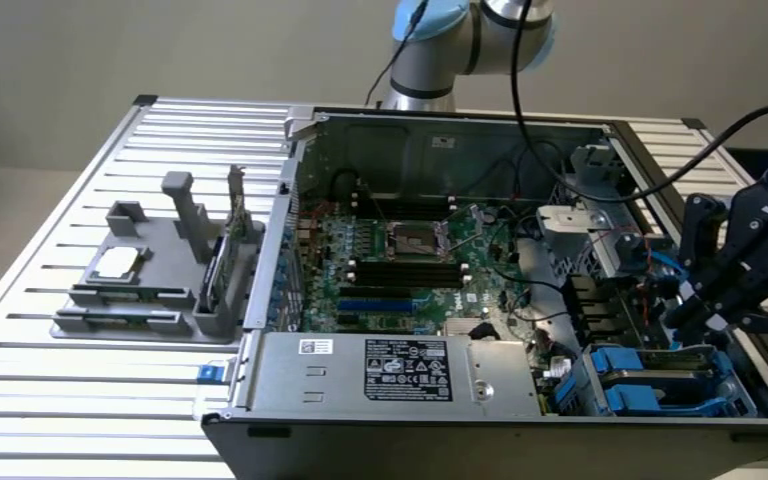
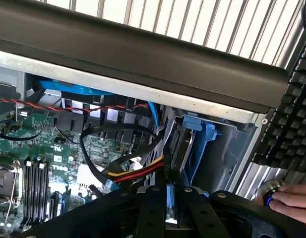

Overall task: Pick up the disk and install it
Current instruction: 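Insert the first disk wire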

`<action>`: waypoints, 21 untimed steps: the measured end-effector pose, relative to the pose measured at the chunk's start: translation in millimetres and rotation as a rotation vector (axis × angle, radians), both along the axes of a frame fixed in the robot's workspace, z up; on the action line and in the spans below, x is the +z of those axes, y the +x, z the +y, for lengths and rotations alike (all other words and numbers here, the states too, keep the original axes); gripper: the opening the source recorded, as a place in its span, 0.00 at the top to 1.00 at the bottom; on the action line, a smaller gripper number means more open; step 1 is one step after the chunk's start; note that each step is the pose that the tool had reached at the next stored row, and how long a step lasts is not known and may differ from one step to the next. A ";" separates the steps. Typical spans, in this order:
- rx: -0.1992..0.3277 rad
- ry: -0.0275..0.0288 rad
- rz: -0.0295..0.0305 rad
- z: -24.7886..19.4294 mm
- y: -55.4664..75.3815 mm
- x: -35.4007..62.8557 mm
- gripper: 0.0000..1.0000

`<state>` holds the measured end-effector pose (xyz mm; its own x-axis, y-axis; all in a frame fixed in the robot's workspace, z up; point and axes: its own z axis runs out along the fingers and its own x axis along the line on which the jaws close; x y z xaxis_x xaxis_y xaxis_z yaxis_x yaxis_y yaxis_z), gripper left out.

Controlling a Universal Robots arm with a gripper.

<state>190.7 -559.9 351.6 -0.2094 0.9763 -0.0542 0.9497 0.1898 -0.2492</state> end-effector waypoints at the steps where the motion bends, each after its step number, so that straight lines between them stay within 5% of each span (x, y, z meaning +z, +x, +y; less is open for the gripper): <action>1: -0.008 -0.0039 0.0000 0.0 0.3 -0.2 0.84; 6: -0.047 -0.0272 0.0000 -0.1 2.2 -2.3 0.84; 14: -0.155 -0.0296 0.0015 0.0 3.5 -12.4 0.84; 21: -0.199 -0.0545 0.0006 0.3 8.6 -12.1 0.84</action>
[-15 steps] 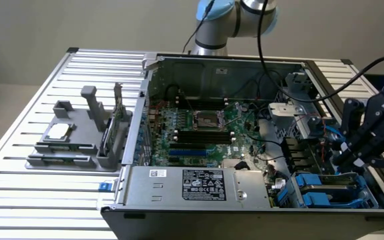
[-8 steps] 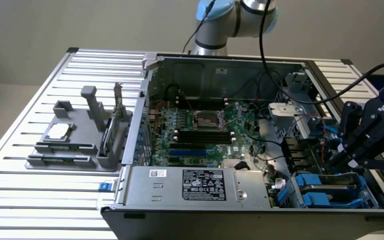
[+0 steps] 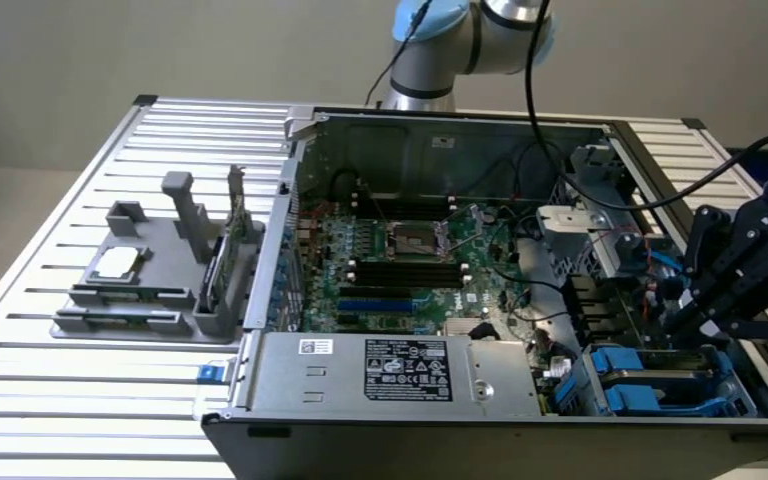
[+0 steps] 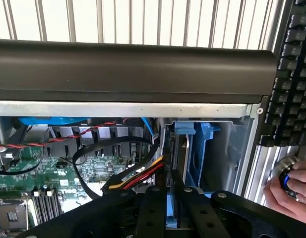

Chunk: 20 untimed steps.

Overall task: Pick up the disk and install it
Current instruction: 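Insert the first disk wire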

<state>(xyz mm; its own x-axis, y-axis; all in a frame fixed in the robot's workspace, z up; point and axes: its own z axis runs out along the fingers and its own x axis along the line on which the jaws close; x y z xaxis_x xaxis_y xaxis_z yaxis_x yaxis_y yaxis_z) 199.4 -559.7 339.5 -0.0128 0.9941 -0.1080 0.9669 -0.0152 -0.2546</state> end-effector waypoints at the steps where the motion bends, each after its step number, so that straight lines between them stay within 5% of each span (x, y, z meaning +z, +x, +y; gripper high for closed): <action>1: -0.006 -0.0041 0.0003 0.0 0.0 0.0 0.84; 2: -0.008 -0.0089 0.0004 -0.1 0.0 -0.1 0.84; 6: -0.008 -0.0122 0.0011 0.0 0.3 0.0 0.84; 10: -0.012 -0.0271 0.0034 0.0 0.3 -0.1 0.84; 20: -0.024 -0.0459 0.0292 1.5 5.8 -0.2 0.84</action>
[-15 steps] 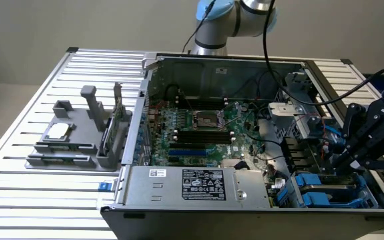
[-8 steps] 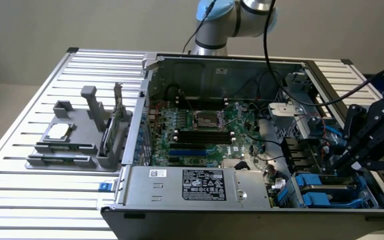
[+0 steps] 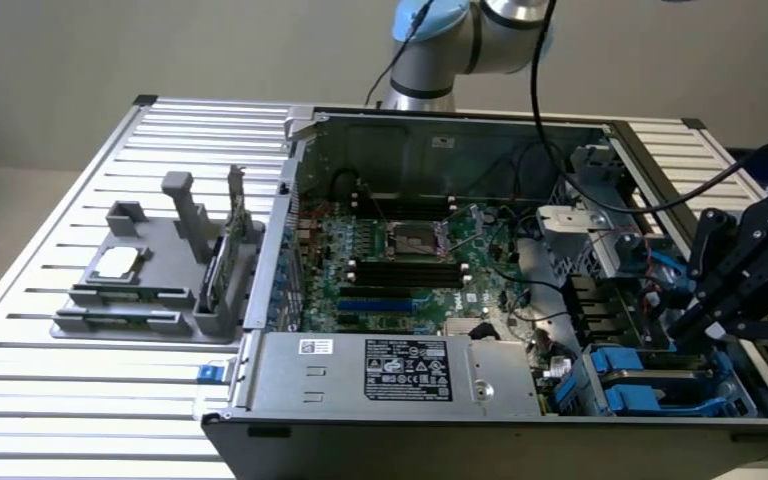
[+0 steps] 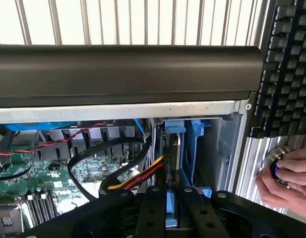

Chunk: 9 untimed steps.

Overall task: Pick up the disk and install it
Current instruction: 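Insert the first disk wire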

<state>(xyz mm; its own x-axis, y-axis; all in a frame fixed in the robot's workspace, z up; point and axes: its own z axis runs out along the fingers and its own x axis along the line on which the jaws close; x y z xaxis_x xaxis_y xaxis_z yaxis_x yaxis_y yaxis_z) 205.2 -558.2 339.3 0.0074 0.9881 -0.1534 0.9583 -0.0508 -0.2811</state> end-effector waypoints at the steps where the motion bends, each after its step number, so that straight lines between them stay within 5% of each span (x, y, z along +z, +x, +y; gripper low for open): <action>1: -0.002 -0.0022 0.0020 0.1 0.8 0.0 0.84; 5: -0.007 -0.0103 0.0121 0.9 3.1 -0.1 0.84; 9: -0.009 -0.0111 0.0175 1.2 3.4 -1.2 0.84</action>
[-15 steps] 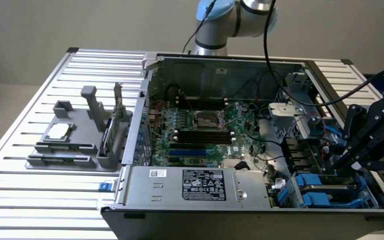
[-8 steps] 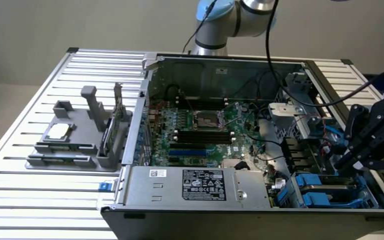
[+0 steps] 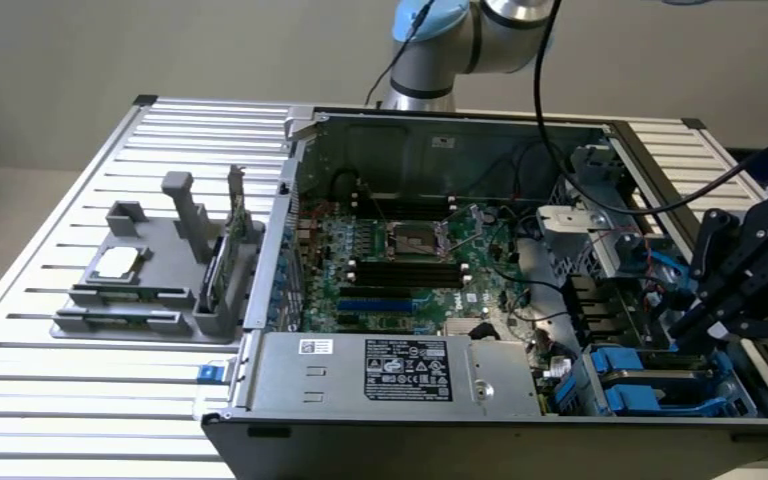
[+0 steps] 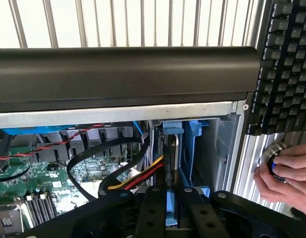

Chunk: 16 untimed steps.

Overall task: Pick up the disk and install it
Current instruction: 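Insert the first disk wire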

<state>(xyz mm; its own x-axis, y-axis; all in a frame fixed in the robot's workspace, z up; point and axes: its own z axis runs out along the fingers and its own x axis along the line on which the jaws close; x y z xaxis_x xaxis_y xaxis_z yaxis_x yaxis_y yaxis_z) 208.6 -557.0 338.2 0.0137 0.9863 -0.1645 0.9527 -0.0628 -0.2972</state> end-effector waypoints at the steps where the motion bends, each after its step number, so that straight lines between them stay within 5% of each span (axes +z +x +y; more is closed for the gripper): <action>1: 0.000 -0.0004 0.0012 0.4 0.1 -0.3 0.84; 16: -0.008 -0.0023 0.0294 2.0 4.6 -5.4 0.84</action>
